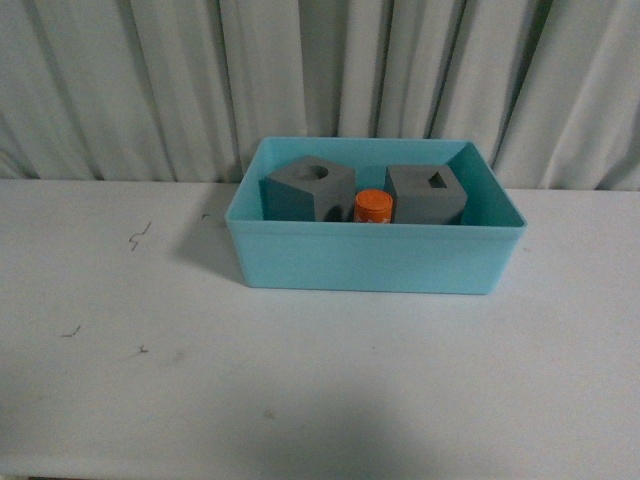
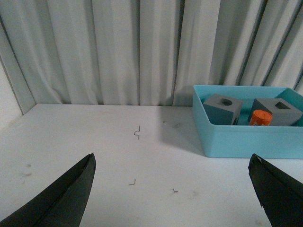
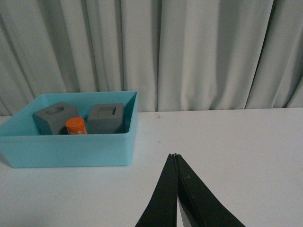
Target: Place gray and orange parts in blue box
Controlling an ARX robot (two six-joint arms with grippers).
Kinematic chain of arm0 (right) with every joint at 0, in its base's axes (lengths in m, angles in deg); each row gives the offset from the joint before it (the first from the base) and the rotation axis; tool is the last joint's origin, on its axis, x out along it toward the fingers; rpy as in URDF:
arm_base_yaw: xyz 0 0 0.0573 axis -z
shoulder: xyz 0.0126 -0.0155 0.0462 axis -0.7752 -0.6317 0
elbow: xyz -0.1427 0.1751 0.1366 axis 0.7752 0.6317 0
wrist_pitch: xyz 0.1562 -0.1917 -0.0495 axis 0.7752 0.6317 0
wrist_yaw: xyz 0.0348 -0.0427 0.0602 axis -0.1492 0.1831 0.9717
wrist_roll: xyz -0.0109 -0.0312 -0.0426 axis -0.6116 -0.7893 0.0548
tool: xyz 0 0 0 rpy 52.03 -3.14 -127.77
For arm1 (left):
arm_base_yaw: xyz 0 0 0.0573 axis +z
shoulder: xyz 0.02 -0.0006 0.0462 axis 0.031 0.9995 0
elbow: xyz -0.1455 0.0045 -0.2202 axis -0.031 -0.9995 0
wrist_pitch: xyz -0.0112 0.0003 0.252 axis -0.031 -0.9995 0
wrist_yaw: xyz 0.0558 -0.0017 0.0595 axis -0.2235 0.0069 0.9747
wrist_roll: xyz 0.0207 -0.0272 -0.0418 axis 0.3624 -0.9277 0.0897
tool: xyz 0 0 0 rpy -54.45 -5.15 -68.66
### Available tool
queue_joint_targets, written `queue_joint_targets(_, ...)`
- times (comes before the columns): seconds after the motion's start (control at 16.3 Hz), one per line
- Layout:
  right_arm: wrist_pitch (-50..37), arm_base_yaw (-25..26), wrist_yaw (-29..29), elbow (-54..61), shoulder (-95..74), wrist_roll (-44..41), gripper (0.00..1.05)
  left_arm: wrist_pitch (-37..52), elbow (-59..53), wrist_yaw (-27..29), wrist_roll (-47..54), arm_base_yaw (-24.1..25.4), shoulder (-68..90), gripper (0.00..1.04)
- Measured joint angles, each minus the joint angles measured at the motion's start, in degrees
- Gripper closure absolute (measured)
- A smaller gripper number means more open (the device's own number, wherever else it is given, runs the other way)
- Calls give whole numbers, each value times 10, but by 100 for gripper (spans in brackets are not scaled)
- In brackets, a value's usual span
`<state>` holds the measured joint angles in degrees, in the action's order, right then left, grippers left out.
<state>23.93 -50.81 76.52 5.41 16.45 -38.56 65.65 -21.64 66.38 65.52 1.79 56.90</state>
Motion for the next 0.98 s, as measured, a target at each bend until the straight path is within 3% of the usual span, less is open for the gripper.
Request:
queue_joint_targets(0.31, 49, 0, 0, 0, 49, 0, 103, 0, 0, 0, 0, 0, 0, 7)
queue_joint_targets(0.43, 147, 0, 1, 0, 144, 0, 103, 0, 0, 0, 0, 0, 0, 7)
queue_joint_targets(0.74, 150, 0, 0, 0, 145, 0, 103, 0, 0, 0, 0, 0, 0, 7)
queue_joint_targets(0.8, 150, 0, 0, 0, 145, 0, 99, 0, 0, 0, 0, 0, 0, 7)
queue_joint_targets(0.98, 150, 0, 0, 0, 145, 0, 70, 0, 0, 0, 0, 0, 0, 7)
